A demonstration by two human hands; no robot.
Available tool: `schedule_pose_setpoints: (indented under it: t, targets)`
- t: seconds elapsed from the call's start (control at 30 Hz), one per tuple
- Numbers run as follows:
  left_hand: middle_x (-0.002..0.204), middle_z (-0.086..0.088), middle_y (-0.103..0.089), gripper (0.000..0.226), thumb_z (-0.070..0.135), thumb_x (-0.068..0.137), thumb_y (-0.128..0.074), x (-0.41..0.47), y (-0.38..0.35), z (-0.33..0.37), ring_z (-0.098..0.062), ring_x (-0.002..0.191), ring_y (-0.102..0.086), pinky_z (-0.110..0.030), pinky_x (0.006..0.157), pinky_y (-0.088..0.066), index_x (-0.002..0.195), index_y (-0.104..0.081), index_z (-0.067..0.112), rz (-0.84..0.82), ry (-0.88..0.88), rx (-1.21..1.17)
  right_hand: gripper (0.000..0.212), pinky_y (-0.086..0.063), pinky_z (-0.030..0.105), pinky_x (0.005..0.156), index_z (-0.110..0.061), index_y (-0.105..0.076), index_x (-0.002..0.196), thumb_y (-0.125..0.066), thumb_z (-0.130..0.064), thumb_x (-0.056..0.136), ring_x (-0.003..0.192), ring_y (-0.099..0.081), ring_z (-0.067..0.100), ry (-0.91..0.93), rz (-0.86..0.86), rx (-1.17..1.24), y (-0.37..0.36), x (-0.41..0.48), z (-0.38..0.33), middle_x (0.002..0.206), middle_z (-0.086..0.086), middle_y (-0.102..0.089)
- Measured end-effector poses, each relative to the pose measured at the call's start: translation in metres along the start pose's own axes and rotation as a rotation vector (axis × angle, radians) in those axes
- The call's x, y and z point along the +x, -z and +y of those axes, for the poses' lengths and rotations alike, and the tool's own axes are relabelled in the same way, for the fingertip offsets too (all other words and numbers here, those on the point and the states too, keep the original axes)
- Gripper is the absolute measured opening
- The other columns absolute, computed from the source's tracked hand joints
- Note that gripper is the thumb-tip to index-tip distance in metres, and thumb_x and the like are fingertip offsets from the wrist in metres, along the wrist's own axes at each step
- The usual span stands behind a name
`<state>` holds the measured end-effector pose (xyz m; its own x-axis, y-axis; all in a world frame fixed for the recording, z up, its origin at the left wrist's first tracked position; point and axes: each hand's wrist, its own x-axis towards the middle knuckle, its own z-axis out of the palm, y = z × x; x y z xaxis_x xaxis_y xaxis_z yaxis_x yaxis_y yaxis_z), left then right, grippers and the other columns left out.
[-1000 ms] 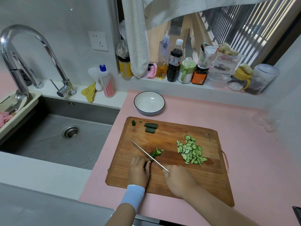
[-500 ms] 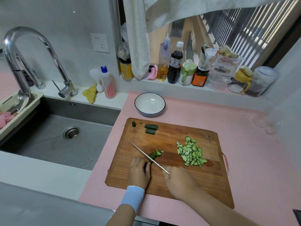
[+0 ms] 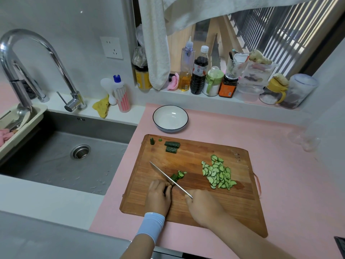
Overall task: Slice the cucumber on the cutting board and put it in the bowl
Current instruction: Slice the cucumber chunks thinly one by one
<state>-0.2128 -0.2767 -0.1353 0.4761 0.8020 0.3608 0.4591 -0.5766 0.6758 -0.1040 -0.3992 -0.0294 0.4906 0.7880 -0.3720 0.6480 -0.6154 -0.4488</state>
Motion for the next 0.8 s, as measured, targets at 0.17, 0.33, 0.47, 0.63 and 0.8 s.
schedule_pose_setpoints:
  t: [0.17, 0.33, 0.47, 0.63, 0.8]
  targets:
    - [0.080, 0.003, -0.061, 0.015, 0.002, 0.075, -0.077, -0.002, -0.002, -0.003, -0.013, 0.081, -0.053, -0.018, 0.078, -0.042, 0.077, -0.068, 0.013, -0.017, 0.007, -0.005, 0.028, -0.045, 0.034, 0.067, -0.019, -0.061, 0.086, -0.044, -0.035, 0.100, 0.077, -0.062, 0.026, -0.010, -0.006, 0.013, 0.001, 0.002, 0.002, 0.075, -0.001, -0.065]
    - [0.078, 0.002, -0.061, 0.016, 0.001, 0.075, -0.079, -0.001, -0.002, -0.003, -0.012, 0.081, -0.050, -0.015, 0.078, -0.040, 0.076, -0.068, 0.012, -0.012, 0.013, 0.000, 0.027, -0.048, 0.035, 0.070, -0.022, -0.061, 0.086, -0.044, -0.038, 0.099, 0.082, -0.063, 0.027, -0.010, 0.004, 0.005, -0.003, 0.002, 0.002, 0.082, 0.001, -0.069]
    - [0.076, 0.003, -0.060, 0.017, 0.002, 0.074, -0.079, -0.001, -0.001, -0.002, -0.012, 0.080, -0.050, -0.013, 0.077, -0.038, 0.075, -0.067, 0.013, -0.013, 0.020, -0.007, 0.026, -0.051, 0.036, 0.072, -0.025, -0.062, 0.088, -0.042, -0.040, 0.097, 0.082, -0.064, 0.026, -0.002, 0.024, -0.001, -0.005, 0.000, 0.003, 0.082, -0.001, -0.068]
    - [0.076, 0.004, -0.061, 0.015, 0.004, 0.075, -0.079, 0.000, -0.002, -0.003, -0.012, 0.080, -0.052, -0.015, 0.076, -0.040, 0.075, -0.068, 0.014, -0.021, 0.037, -0.010, 0.031, -0.049, 0.038, 0.067, -0.026, -0.052, 0.073, -0.042, -0.039, 0.099, 0.073, -0.062, 0.024, -0.001, 0.044, 0.004, -0.004, -0.006, 0.006, 0.072, -0.003, -0.063]
    - [0.079, 0.006, -0.062, 0.014, 0.006, 0.077, -0.078, -0.001, -0.002, -0.005, -0.015, 0.081, -0.056, -0.022, 0.077, -0.045, 0.076, -0.068, 0.016, -0.033, 0.040, -0.017, 0.038, -0.044, 0.038, 0.060, -0.028, -0.044, 0.063, -0.044, -0.038, 0.099, 0.061, -0.054, 0.019, -0.004, 0.037, 0.040, -0.003, -0.011, 0.010, 0.064, -0.005, -0.054]
